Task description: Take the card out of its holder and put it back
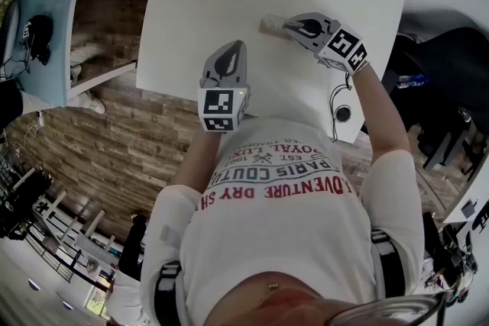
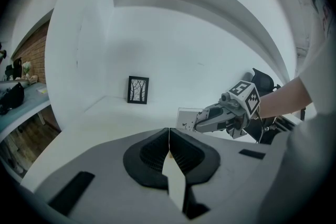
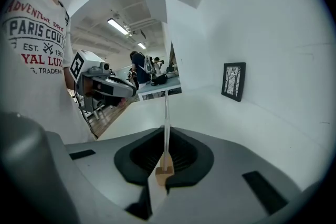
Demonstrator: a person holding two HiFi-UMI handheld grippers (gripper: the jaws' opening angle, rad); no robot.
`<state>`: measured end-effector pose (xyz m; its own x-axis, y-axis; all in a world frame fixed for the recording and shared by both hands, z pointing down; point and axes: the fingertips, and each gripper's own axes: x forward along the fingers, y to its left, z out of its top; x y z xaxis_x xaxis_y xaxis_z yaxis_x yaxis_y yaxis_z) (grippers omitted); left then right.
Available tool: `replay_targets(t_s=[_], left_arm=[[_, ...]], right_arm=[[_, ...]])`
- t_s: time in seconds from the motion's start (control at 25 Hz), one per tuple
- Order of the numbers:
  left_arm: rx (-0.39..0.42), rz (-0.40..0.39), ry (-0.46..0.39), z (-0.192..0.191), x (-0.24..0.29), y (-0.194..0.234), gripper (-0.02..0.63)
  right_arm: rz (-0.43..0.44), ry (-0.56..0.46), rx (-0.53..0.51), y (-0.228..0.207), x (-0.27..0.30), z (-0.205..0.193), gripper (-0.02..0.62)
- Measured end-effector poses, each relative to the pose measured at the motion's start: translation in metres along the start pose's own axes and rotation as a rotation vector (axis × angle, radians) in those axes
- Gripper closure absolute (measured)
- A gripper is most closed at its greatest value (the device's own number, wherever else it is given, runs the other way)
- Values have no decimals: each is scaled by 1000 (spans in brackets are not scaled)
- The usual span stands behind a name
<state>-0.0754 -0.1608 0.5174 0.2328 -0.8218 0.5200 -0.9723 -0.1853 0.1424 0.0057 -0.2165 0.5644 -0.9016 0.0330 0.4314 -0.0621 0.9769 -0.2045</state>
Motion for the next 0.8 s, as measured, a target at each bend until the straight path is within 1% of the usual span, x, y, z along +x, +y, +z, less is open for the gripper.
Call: replay_targets(t_s=[0.2, 0.24, 0.32, 0.36, 0.48, 0.56, 0.8], left_arm=[[7, -27, 8, -3, 5, -9, 581], [8, -33, 9, -3, 5, -11, 581], [9, -39, 10, -4, 6, -13, 581], [9, -41, 11, -4, 7, -12, 581], [11, -46, 4, -2, 7, -9, 581], [13, -52, -4, 0, 6, -10, 581], [32, -87, -30, 11, 1, -7, 581]], right_arm=[[-13, 27, 33, -4, -1, -2, 552], [-19, 32, 40, -4, -2, -3, 537], [-32, 33, 53, -6, -2, -4, 419], [-40, 26, 62, -7, -1, -3, 410], [-78, -5, 76, -11, -4, 4, 402], [-120, -33, 83, -11, -11, 11, 402], [-272, -181, 115, -3, -38, 50, 405]])
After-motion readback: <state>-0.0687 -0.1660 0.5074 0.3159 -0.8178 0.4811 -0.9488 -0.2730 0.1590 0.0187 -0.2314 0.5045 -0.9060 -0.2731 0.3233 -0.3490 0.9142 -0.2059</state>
